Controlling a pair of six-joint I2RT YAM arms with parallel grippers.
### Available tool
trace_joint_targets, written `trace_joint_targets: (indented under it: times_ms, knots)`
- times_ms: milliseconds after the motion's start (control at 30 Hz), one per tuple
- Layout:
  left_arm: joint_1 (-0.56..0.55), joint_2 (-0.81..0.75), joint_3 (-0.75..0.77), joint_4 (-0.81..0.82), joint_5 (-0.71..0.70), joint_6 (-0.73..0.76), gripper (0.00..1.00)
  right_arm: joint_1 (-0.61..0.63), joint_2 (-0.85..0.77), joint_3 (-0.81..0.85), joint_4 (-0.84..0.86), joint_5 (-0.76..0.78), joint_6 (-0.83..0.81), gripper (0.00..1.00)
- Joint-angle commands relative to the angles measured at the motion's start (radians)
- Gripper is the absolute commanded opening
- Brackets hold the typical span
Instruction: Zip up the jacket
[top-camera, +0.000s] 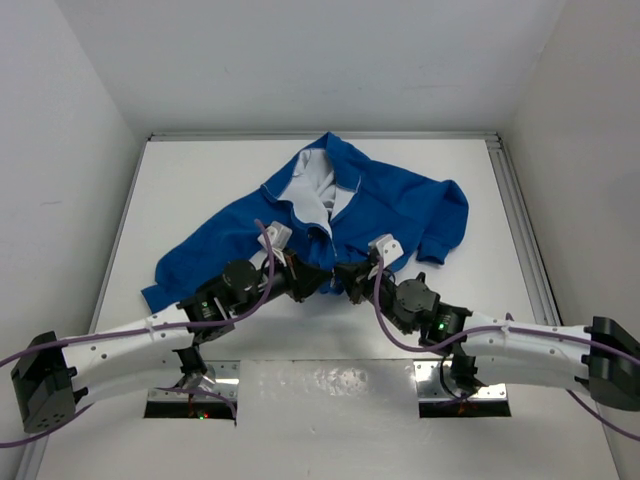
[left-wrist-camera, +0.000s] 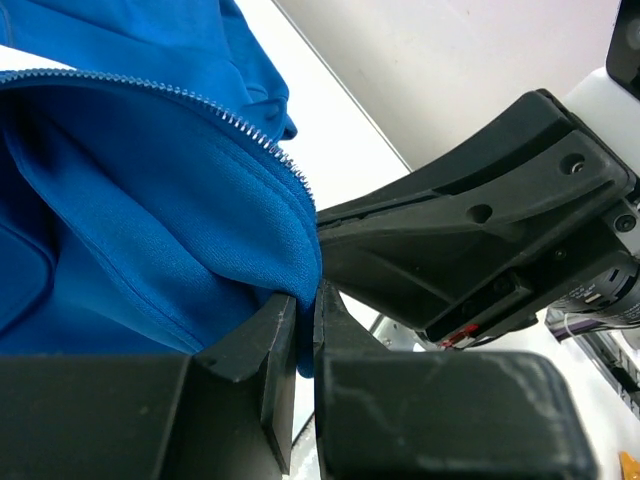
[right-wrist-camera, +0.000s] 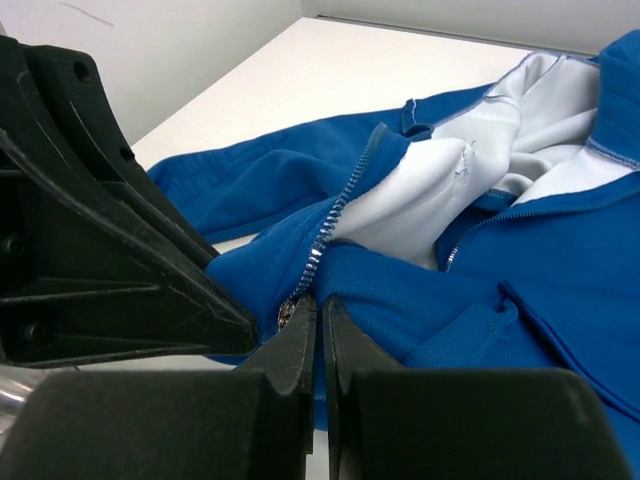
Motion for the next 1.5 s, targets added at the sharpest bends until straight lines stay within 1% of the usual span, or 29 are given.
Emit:
trace_joint_targets:
  times_ms: [0, 200, 233, 267, 367, 533, 700, 800, 867, 900, 1033, 1100, 1167, 1233, 1267, 1300, 1333, 1367, 1400, 1433, 1467]
  knots:
    - [-0.007, -0.037, -0.021, -0.003, 0.081, -0.034, 0.00, 0.005, -0.008, 0.087, 0.111, 0.022, 0.020, 0.00]
    - [-0.007, -0.097, -0.068, -0.066, 0.011, -0.064, 0.00, 0.006, -0.095, 0.090, 0.062, 0.028, 0.017, 0.00]
    - [-0.007, -0.101, -0.076, -0.081, -0.026, -0.073, 0.00, 0.005, -0.110, 0.091, 0.033, 0.027, 0.027, 0.00]
    - [-0.007, -0.104, -0.080, -0.084, -0.032, -0.077, 0.00, 0.006, -0.116, 0.091, 0.013, 0.025, 0.035, 0.00]
    - [-0.007, -0.089, -0.076, -0.107, -0.040, -0.090, 0.00, 0.006, -0.129, 0.087, -0.051, 0.008, 0.070, 0.00]
    - [-0.007, -0.040, -0.062, -0.152, -0.028, -0.128, 0.00, 0.006, -0.123, 0.098, -0.139, 0.034, 0.113, 0.00]
    - [-0.007, -0.026, -0.070, -0.109, 0.059, -0.157, 0.00, 0.005, -0.055, 0.156, -0.203, 0.071, 0.093, 0.00]
    - [-0.007, -0.008, -0.064, -0.127, 0.102, -0.156, 0.00, 0.005, -0.026, 0.156, -0.219, 0.109, 0.101, 0.00]
    - [-0.007, 0.014, -0.070, -0.131, 0.142, -0.154, 0.00, 0.005, 0.000, 0.168, -0.267, 0.108, 0.104, 0.00]
    - [-0.007, 0.023, -0.077, -0.120, 0.153, -0.157, 0.00, 0.006, 0.008, 0.173, -0.316, 0.105, 0.124, 0.00]
    - [-0.004, 0.064, -0.111, -0.085, 0.233, -0.182, 0.00, 0.006, 0.015, 0.157, -0.412, 0.080, 0.213, 0.00]
    - [-0.004, 0.061, -0.146, -0.036, 0.248, -0.211, 0.00, 0.006, 0.014, 0.156, -0.478, 0.079, 0.242, 0.00]
    - [0.003, 0.067, -0.150, -0.028, 0.254, -0.219, 0.00, 0.006, 0.011, 0.164, -0.521, 0.079, 0.276, 0.00]
    - [0.003, 0.066, -0.143, -0.038, 0.261, -0.216, 0.00, 0.005, -0.004, 0.167, -0.573, 0.015, 0.290, 0.00]
    - [0.003, 0.064, -0.142, -0.049, 0.259, -0.216, 0.00, 0.006, -0.011, 0.165, -0.587, -0.024, 0.294, 0.02]
    - [0.005, 0.064, -0.139, -0.055, 0.257, -0.214, 0.00, 0.005, -0.014, 0.164, -0.611, -0.112, 0.294, 0.04]
    - [0.008, 0.066, -0.134, -0.061, 0.259, -0.214, 0.00, 0.006, -0.018, 0.162, -0.625, -0.159, 0.291, 0.07]
    - [0.017, 0.069, -0.128, -0.077, 0.265, -0.211, 0.00, 0.011, -0.026, 0.164, -0.637, -0.211, 0.267, 0.10]
    - [0.025, 0.072, -0.116, -0.086, 0.291, -0.208, 0.00, 0.019, -0.031, 0.162, -0.650, -0.255, 0.246, 0.10]
    - [0.031, 0.077, -0.110, -0.092, 0.299, -0.196, 0.00, 0.035, -0.038, 0.161, -0.650, -0.322, 0.215, 0.08]
    - [0.039, 0.078, -0.104, -0.104, 0.303, -0.191, 0.00, 0.090, -0.041, 0.170, -0.662, -0.340, 0.134, 0.00]
